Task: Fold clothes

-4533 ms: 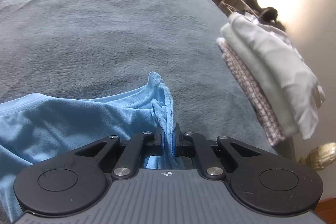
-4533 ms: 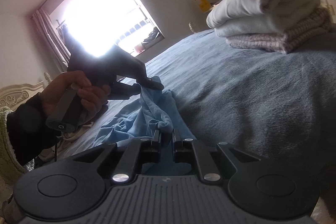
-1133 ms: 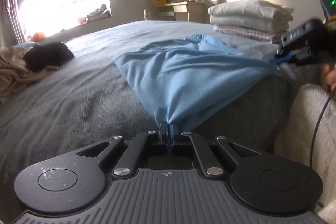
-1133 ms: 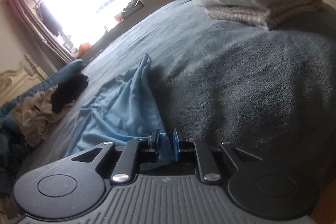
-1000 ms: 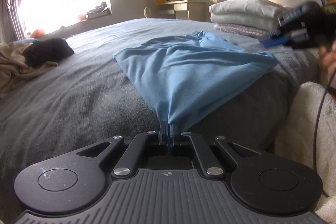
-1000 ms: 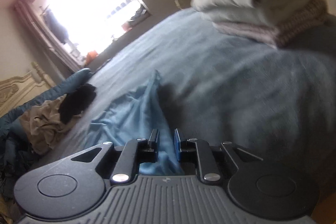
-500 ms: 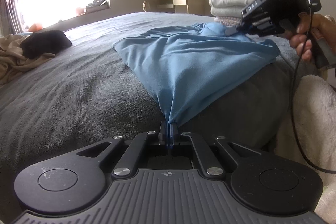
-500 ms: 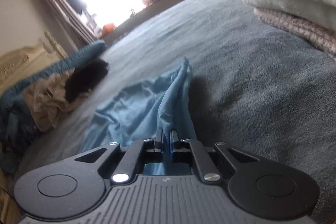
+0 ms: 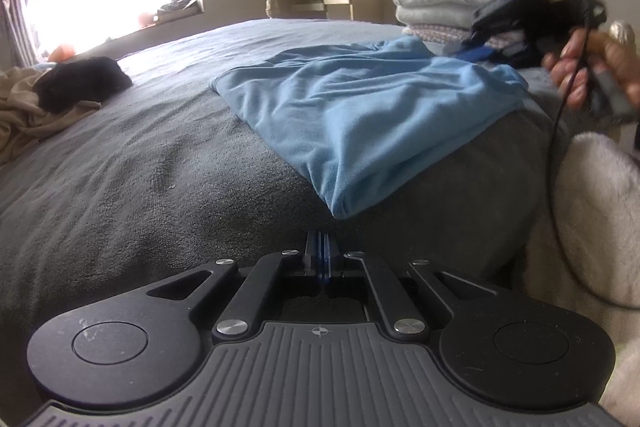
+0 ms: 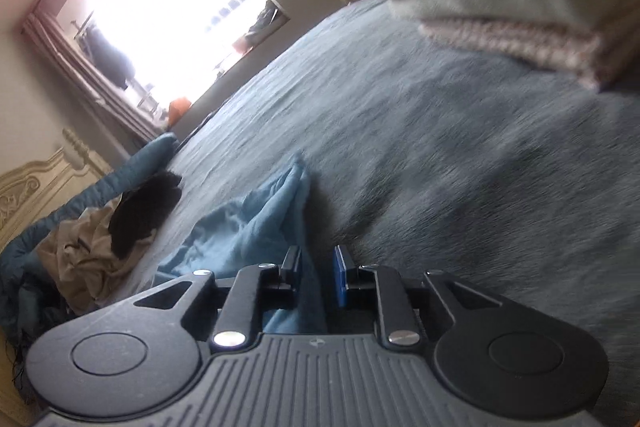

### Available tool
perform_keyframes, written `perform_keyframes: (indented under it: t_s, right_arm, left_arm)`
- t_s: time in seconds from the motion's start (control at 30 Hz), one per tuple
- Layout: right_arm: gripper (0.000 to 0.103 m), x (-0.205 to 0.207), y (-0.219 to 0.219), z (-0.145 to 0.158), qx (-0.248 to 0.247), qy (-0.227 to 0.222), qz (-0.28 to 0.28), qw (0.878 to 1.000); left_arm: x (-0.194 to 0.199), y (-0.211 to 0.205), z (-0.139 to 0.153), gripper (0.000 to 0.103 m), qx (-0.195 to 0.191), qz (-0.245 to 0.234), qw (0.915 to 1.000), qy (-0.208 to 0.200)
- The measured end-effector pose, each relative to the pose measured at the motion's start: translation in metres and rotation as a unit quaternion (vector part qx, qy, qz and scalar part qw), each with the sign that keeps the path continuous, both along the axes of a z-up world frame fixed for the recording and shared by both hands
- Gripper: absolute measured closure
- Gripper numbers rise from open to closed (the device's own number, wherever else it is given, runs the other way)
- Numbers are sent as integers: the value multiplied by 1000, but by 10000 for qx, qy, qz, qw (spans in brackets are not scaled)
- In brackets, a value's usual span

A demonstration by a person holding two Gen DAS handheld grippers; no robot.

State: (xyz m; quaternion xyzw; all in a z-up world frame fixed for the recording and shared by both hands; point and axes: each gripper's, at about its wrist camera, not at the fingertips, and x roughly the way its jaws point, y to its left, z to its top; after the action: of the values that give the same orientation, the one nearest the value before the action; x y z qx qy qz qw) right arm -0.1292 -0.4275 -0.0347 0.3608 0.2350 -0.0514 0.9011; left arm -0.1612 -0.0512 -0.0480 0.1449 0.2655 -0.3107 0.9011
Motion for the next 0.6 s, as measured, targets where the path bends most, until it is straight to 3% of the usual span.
perform_keyframes:
  t_s: [0.13, 0.27, 0.33, 0.47, 0.53, 0.6]
  right_arm:
    - [75, -33, -2, 15, 239, -134, 184, 9995]
    - [75, -55, 16, 21, 29, -228, 674, 9975]
    - [76, -55, 25, 13, -125, -56, 776, 9969]
    - [83, -56, 20, -8, -328, 706, 291, 9965]
    - [83, -66, 16, 1, -242, 439, 112, 9987]
    - [83, -70, 23, 20, -673, 187, 58, 9975]
  left_arm:
    - [-2, 16, 8, 99, -165, -140, 9993, 318]
    - [-3, 39, 23, 90, -721, -112, 9954, 625]
    - [0, 40, 31, 85, -979, -152, 9931, 628]
    - [13, 27, 45, 79, -1236, -235, 9908, 494]
    - [19, 19, 51, 75, -1219, -321, 9914, 348]
    - [25, 8, 53, 71, -1162, -430, 9920, 226]
